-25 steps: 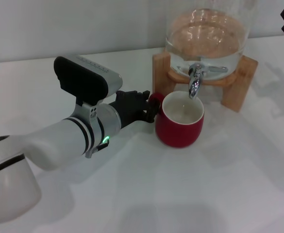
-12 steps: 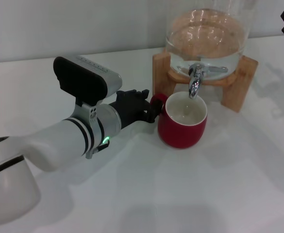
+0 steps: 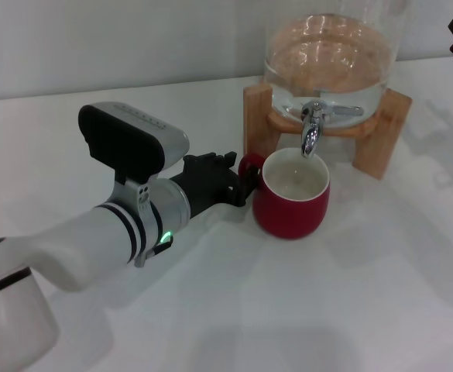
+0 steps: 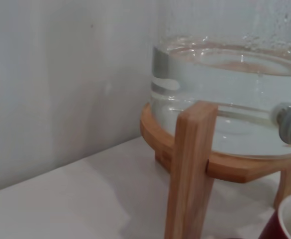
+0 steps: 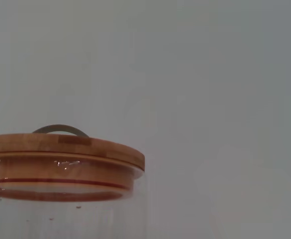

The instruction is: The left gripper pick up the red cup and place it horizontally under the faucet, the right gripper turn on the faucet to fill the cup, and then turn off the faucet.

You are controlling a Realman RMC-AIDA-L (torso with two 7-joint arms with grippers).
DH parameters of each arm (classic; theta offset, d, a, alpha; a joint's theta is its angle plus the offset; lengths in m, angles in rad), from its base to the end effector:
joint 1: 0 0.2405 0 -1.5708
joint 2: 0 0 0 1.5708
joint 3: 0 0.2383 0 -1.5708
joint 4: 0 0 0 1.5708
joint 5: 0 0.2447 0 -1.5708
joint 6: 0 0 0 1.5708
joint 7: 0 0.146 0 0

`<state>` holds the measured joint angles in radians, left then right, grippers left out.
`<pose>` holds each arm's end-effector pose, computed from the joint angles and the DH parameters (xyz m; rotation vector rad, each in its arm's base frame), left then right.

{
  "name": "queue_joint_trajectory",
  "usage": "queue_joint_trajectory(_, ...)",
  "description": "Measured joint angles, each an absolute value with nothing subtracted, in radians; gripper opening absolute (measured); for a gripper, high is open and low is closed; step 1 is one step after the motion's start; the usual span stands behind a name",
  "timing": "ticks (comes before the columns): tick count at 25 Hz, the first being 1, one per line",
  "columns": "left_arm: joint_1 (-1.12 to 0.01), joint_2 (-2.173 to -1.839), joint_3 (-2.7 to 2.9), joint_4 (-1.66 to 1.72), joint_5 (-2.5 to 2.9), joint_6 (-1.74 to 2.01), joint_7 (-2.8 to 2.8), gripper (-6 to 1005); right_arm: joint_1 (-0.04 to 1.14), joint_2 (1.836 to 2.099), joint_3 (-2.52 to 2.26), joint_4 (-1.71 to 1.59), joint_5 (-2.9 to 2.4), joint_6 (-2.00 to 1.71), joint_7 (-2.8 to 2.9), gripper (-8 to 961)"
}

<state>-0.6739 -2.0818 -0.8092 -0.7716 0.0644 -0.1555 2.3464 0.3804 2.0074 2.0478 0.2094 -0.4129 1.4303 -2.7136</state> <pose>-0.1364 0.3738 -0.1786 -2.4375 -0.6456 -0.4393 0.3378 0.3404 0.0718 -1.5338 0.2949 0.9424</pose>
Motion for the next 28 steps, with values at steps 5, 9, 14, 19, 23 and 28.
queue_joint_trajectory(5,-0.631,-2.082,-0.816,-0.803,0.096,-0.154,2.348,401,0.380,2.007,2.048,0.209,-0.414,1.430,-2.714,616)
queue_joint_trajectory(9,-0.570,-2.082,-0.851,-0.842,0.159,-0.155,2.348,401,0.380,2.006,2.048,0.209,-0.414,1.428,-2.714,616)
queue_joint_trajectory(14,-0.494,-2.083,-0.884,-0.905,0.233,-0.155,2.348,402,0.379,2.007,2.042,0.209,-0.414,1.427,-2.714,616)
queue_joint_trajectory(19,-0.472,-2.081,-0.880,-0.913,0.241,-0.154,2.349,402,0.374,2.008,2.038,0.209,-0.414,1.426,-2.714,617)
queue_joint_trajectory(23,-0.459,-2.081,-0.876,-0.917,0.242,-0.159,2.349,402,0.366,2.008,2.037,0.209,-0.414,1.426,-2.714,617)
queue_joint_trajectory(28,-0.452,-2.082,-0.863,-0.927,0.243,-0.155,2.349,403,0.363,2.009,2.036,0.206,-0.414,1.426,-2.714,617)
